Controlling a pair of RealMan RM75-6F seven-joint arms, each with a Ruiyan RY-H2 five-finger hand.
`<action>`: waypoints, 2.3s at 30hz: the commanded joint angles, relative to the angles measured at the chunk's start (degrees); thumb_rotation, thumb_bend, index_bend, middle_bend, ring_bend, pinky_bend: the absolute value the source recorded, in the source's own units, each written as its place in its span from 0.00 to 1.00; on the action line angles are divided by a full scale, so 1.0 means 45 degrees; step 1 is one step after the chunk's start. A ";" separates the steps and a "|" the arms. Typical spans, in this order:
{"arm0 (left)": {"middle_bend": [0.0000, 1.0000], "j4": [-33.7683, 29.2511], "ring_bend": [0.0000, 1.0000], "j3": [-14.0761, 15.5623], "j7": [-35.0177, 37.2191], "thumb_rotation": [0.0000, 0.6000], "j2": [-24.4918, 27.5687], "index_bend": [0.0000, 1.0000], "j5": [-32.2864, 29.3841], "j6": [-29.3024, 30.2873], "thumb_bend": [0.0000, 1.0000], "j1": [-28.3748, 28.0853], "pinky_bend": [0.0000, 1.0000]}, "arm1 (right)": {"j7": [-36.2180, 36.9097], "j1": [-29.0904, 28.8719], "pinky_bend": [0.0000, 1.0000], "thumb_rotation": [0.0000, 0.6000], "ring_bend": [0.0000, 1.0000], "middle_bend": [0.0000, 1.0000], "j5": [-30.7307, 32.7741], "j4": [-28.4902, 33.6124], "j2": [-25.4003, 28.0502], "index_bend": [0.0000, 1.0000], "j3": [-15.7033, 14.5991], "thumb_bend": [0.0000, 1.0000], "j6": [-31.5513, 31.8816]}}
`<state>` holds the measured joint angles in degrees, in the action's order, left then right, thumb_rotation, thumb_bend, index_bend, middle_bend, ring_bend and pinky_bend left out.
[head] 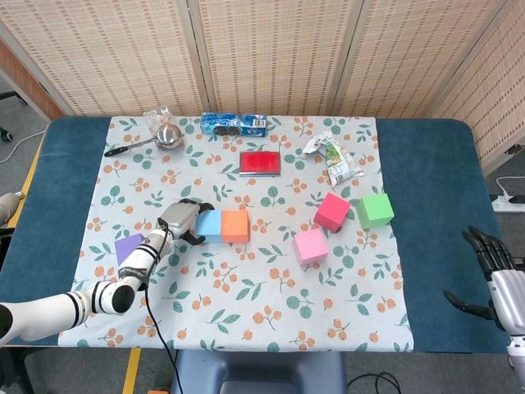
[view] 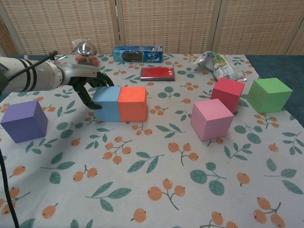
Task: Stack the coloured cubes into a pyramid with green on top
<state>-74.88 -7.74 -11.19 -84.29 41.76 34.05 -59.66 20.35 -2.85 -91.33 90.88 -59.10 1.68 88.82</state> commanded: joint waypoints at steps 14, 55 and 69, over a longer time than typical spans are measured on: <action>0.23 -0.0177 0.17 0.0111 -0.0088 1.00 -0.0001 0.21 0.0175 0.0325 0.31 0.0013 0.12 | 0.0054 0.0008 0.00 1.00 0.00 0.00 0.0009 -0.0052 -0.0019 0.00 0.0024 0.00 -0.0002; 0.04 -0.1433 0.00 0.0312 -0.0741 1.00 0.0627 0.08 0.0393 0.1062 0.31 0.0094 0.07 | 0.0164 0.0140 0.00 1.00 0.00 0.00 -0.0011 -0.0087 0.0012 0.00 0.0039 0.00 0.0181; 0.03 -0.1230 0.00 -0.0587 -0.0826 1.00 0.0930 0.09 0.0281 0.1388 0.31 -0.0396 0.06 | -0.0016 0.0016 0.00 1.00 0.00 0.00 -0.0032 0.0053 0.0043 0.00 0.0053 0.00 -0.0008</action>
<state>-82.60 -9.94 -14.54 -78.73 44.54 41.37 -60.40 20.29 -2.78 -91.48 91.11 -58.91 1.92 88.80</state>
